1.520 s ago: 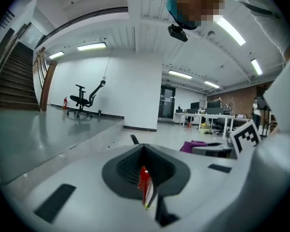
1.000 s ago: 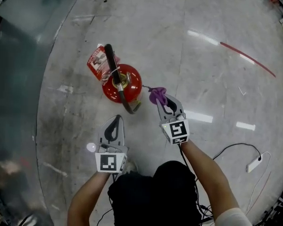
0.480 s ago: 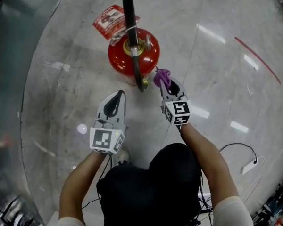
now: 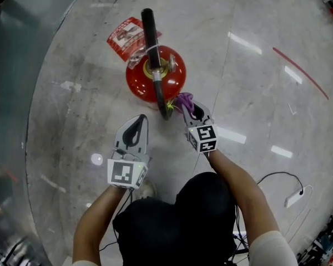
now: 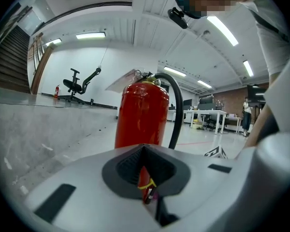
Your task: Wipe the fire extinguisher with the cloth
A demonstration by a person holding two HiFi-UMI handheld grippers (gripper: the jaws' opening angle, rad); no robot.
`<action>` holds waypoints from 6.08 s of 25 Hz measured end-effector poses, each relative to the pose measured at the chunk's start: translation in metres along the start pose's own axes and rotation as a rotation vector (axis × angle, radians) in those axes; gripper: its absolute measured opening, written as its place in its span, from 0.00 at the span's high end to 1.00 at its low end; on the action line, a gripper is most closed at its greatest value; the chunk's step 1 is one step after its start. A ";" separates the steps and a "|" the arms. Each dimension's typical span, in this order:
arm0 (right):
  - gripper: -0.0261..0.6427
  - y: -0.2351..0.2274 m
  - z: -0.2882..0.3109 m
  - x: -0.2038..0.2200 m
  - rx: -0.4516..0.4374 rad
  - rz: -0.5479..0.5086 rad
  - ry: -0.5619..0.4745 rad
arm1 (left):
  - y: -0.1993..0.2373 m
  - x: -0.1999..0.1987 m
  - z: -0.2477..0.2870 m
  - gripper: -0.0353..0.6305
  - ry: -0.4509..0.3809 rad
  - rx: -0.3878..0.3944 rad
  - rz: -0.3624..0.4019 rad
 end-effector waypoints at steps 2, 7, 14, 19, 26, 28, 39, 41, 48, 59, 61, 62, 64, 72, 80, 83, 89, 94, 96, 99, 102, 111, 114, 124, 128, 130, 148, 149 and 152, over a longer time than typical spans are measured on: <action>0.86 0.001 0.002 0.002 -0.008 0.019 0.000 | -0.002 -0.001 0.001 0.95 -0.002 0.003 -0.002; 0.86 0.001 0.009 0.001 -0.017 0.019 0.002 | -0.001 -0.003 0.002 0.95 -0.026 -0.029 -0.027; 0.86 0.012 0.013 -0.012 -0.070 0.101 -0.048 | 0.004 -0.005 -0.007 0.95 -0.028 -0.045 -0.027; 0.86 0.019 0.009 -0.016 -0.122 0.118 -0.054 | 0.001 -0.003 -0.011 0.95 -0.025 -0.045 -0.027; 0.86 0.021 -0.002 -0.030 -0.174 0.137 -0.097 | -0.007 -0.009 -0.007 0.95 -0.043 -0.029 -0.022; 0.86 0.021 -0.007 -0.036 -0.199 0.150 -0.115 | -0.007 -0.012 -0.006 0.95 -0.049 -0.032 -0.022; 0.86 0.024 -0.035 -0.079 -0.311 0.172 -0.199 | -0.005 -0.023 -0.004 0.95 -0.061 -0.034 -0.013; 0.86 0.027 -0.041 -0.086 -0.329 0.159 -0.207 | -0.002 -0.025 -0.007 0.95 -0.071 -0.045 -0.018; 0.86 0.033 -0.060 -0.114 -0.384 0.154 -0.243 | 0.002 -0.029 -0.015 0.95 -0.076 -0.058 -0.015; 0.86 0.036 -0.083 -0.158 -0.387 0.163 -0.284 | -0.006 -0.051 -0.008 0.95 -0.091 -0.001 0.018; 0.86 0.037 -0.087 -0.165 -0.389 0.159 -0.292 | -0.007 -0.054 -0.009 0.95 -0.095 0.005 0.025; 0.86 0.037 -0.089 -0.168 -0.392 0.160 -0.296 | -0.008 -0.055 -0.009 0.95 -0.093 0.007 0.031; 0.86 0.038 -0.093 -0.174 -0.402 0.165 -0.307 | -0.008 -0.056 -0.011 0.95 -0.091 0.006 0.041; 0.86 0.040 -0.104 -0.194 -0.430 0.199 -0.334 | -0.005 -0.064 -0.016 0.95 -0.098 0.005 0.049; 0.86 0.057 -0.110 -0.229 -0.503 0.236 -0.382 | -0.006 -0.080 -0.018 0.95 -0.101 0.021 0.053; 0.86 0.053 -0.112 -0.237 -0.504 0.332 -0.391 | -0.007 -0.091 -0.021 0.95 -0.103 0.035 0.070; 0.86 0.035 -0.133 -0.245 -0.418 0.282 -0.356 | -0.008 -0.108 -0.027 0.95 -0.069 0.023 0.066; 0.86 0.032 -0.139 -0.259 -0.300 0.050 -0.296 | 0.000 -0.108 -0.028 0.95 -0.107 -0.005 0.035; 0.86 0.034 -0.135 -0.271 -0.303 0.002 -0.285 | 0.003 -0.109 -0.028 0.95 -0.115 -0.012 0.027; 0.86 0.040 -0.123 -0.287 -0.337 -0.034 -0.267 | 0.009 -0.112 -0.027 0.95 -0.123 -0.016 0.005; 0.86 0.049 -0.108 -0.293 -0.383 -0.083 -0.215 | 0.011 -0.114 -0.029 0.95 -0.127 -0.007 -0.009; 0.86 0.064 -0.105 -0.303 -0.489 -0.168 -0.171 | 0.011 -0.102 -0.029 0.95 -0.092 0.004 -0.014; 0.86 0.078 -0.105 -0.305 -0.537 -0.238 -0.155 | 0.010 -0.098 -0.029 0.95 -0.076 0.007 -0.004; 0.86 0.109 -0.123 -0.277 -0.655 -0.404 -0.154 | 0.008 -0.089 -0.028 0.95 -0.058 0.011 0.005; 0.86 0.108 -0.129 -0.262 -0.698 -0.417 -0.166 | 0.010 -0.081 -0.028 0.95 -0.055 0.001 -0.007; 0.86 0.108 -0.132 -0.255 -0.725 -0.418 -0.175 | 0.011 -0.078 -0.028 0.95 -0.055 0.003 -0.009; 0.86 0.098 -0.105 -0.129 -0.779 -0.407 -0.193 | 0.001 -0.036 -0.020 0.95 -0.007 0.058 0.001; 0.86 0.096 -0.099 -0.123 -0.771 -0.405 -0.191 | 0.002 -0.035 -0.019 0.95 -0.006 0.060 0.002; 0.86 0.094 -0.080 -0.106 -0.745 -0.433 -0.185 | 0.004 -0.032 -0.018 0.95 -0.001 0.061 0.007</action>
Point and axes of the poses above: the fingertips, and each gripper's own axes: z forward along the fingers, y to its left, x out of its underside, the point moved 7 cm from there along -z, backward along the fingers, and after that the axes turned 4 degrees about y, right-handed, at the moved point
